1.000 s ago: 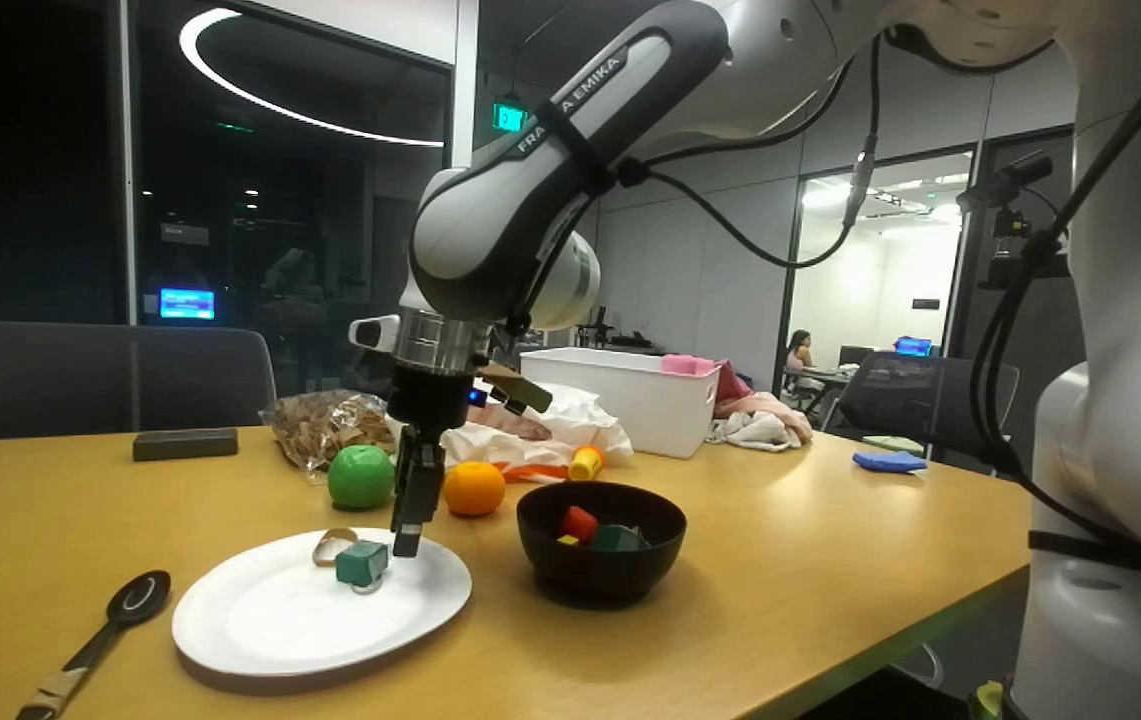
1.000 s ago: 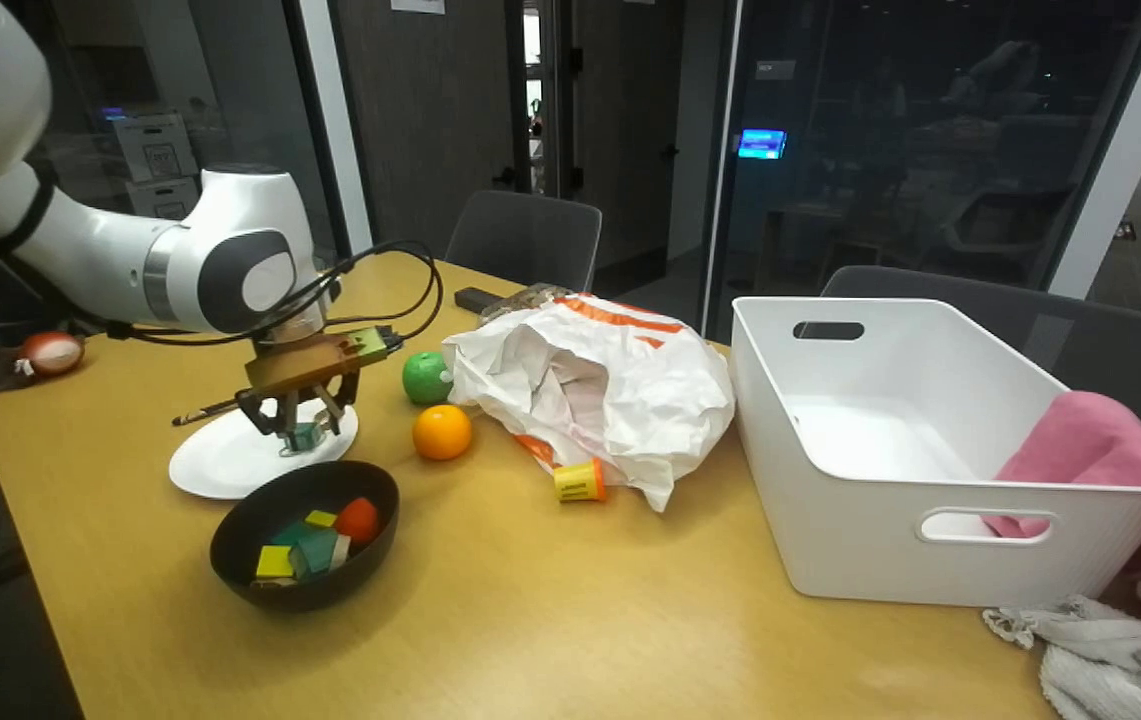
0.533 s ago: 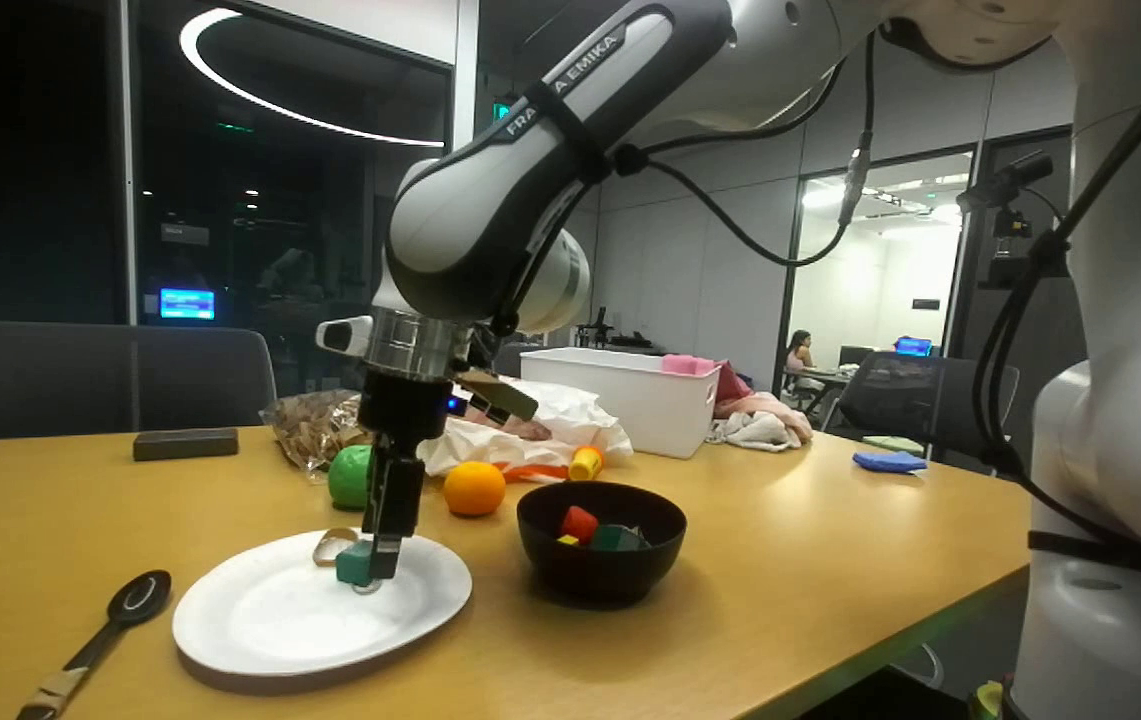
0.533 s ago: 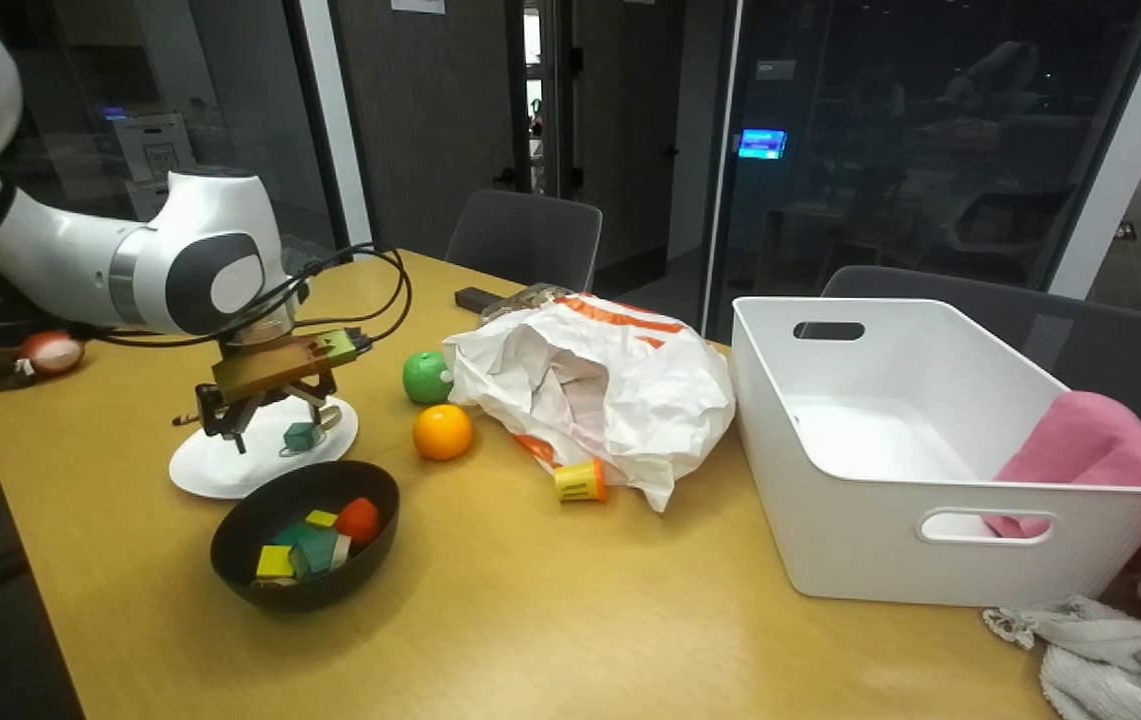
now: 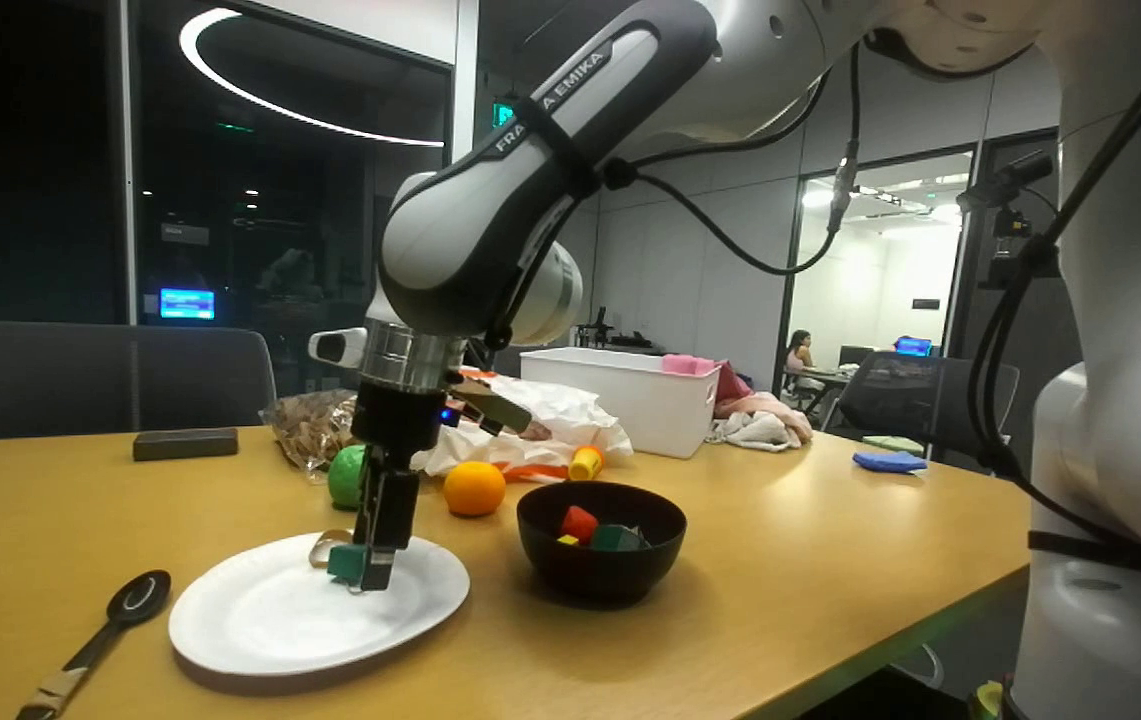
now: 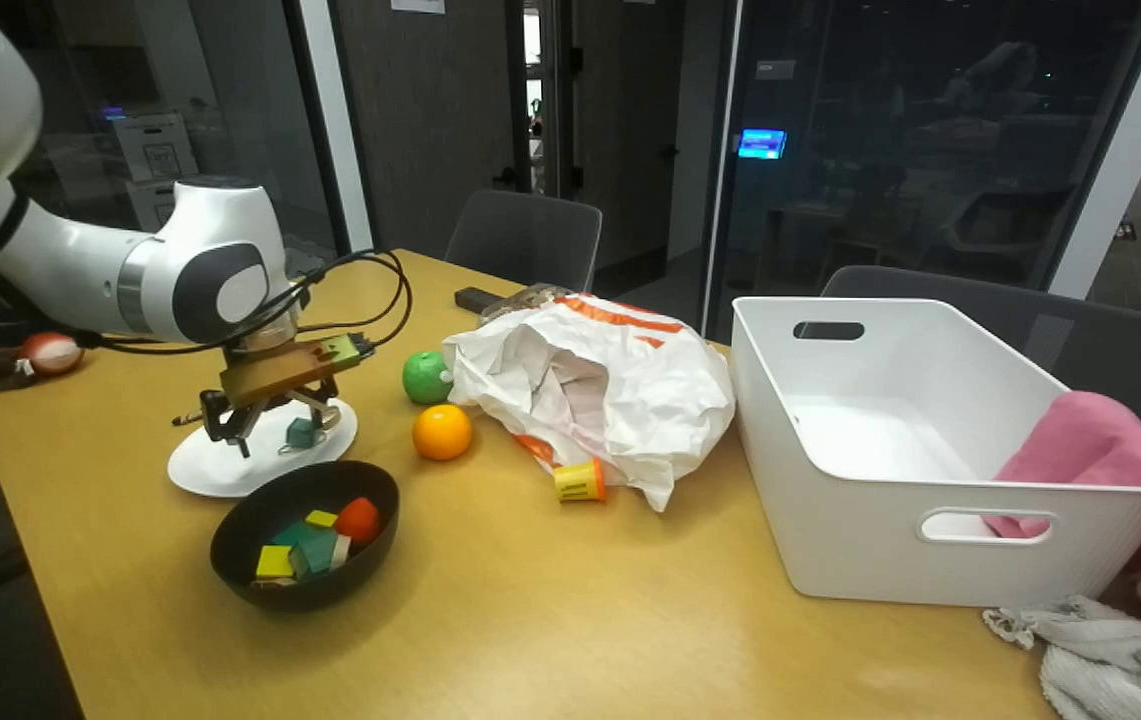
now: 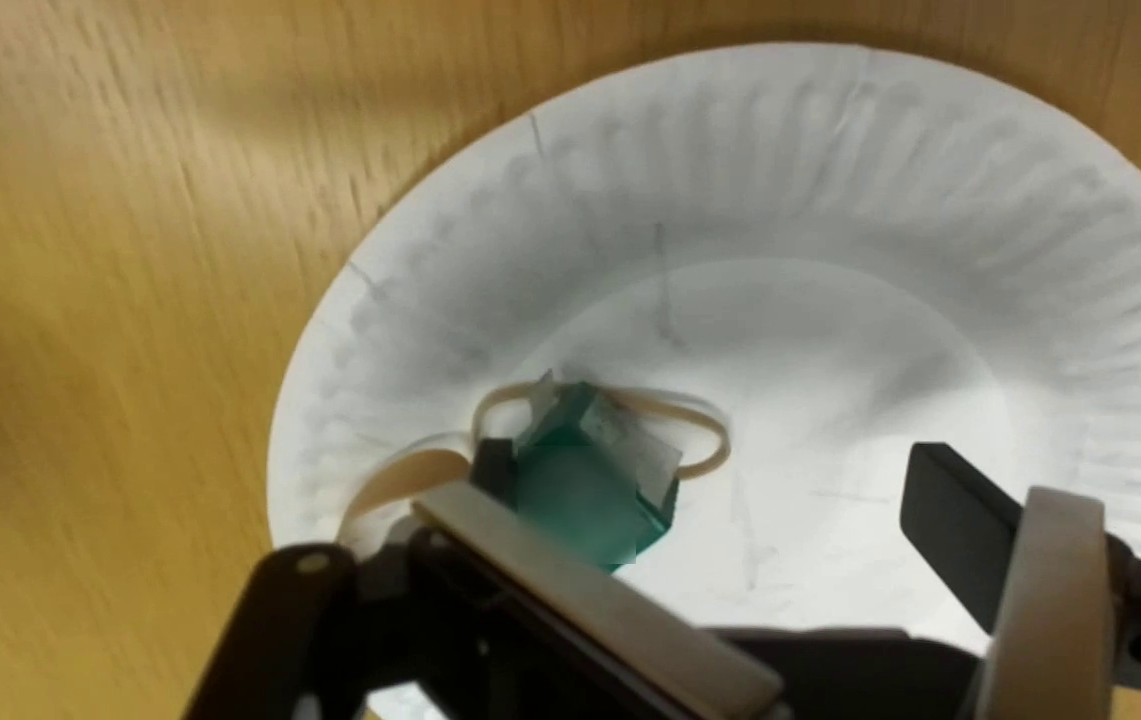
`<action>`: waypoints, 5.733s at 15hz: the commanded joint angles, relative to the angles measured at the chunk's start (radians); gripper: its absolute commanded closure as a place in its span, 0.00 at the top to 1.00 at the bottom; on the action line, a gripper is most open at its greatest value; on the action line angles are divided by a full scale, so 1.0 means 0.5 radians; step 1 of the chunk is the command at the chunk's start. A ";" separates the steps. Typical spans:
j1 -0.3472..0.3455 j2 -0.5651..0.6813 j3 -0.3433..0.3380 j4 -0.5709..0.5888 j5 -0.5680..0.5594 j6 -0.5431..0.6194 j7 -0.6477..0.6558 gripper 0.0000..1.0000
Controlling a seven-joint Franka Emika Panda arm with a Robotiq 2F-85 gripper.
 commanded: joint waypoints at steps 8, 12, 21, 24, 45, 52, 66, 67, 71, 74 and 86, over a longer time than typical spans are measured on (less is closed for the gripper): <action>-0.020 0.011 0.088 0.010 0.184 0.265 -0.244 1.00; -0.029 0.061 0.088 0.013 0.142 0.315 -0.290 1.00; -0.039 0.133 0.044 0.028 -0.079 0.350 -0.297 0.75; -0.055 0.140 0.043 0.022 -0.134 0.359 -0.294 0.51; -0.264 -1.054 -0.323 -0.364 -0.893 -0.281 0.743 0.27; -0.191 -1.298 -0.428 -0.419 -0.684 -1.088 0.919 0.27; -0.071 -0.832 -0.534 -0.470 -0.177 -0.901 0.631 0.84; -0.072 -0.824 -0.534 -0.468 -0.155 -0.891 0.619 0.91; -0.060 -0.839 -0.528 -0.461 -0.077 -0.863 0.567 1.00; -0.018 -0.849 -0.489 -0.433 -0.033 -0.847 0.522 1.00; 0.240 -0.324 -0.092 0.032 -0.118 -0.606 0.610 1.00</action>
